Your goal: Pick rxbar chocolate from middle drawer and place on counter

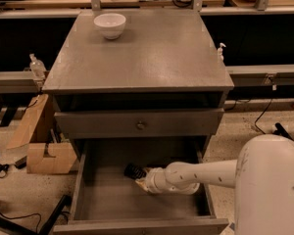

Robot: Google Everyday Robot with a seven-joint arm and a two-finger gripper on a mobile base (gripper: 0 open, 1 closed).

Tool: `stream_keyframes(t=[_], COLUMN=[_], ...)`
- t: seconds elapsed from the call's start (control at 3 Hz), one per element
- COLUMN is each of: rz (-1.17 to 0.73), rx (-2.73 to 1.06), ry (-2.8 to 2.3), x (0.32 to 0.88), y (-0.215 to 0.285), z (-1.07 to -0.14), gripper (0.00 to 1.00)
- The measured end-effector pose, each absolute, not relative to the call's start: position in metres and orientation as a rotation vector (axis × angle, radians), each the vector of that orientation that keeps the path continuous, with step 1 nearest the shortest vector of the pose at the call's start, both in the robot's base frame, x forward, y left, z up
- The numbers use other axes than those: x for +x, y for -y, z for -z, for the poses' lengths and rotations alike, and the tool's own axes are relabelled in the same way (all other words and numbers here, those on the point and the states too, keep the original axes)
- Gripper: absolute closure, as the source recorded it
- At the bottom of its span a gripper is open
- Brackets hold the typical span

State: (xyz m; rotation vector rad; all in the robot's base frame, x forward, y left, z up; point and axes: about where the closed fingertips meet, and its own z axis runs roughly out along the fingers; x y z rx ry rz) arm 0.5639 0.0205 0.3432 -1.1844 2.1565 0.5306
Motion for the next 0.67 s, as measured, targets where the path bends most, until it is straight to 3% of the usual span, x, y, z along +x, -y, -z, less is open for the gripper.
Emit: stream_keyframes(t=[0.67], rz=[-0.531], rx=[-1.184], ry=[-2.156], x=[0.5639], y=[-0.0205], z=[-0.3433], gripper=[1.00])
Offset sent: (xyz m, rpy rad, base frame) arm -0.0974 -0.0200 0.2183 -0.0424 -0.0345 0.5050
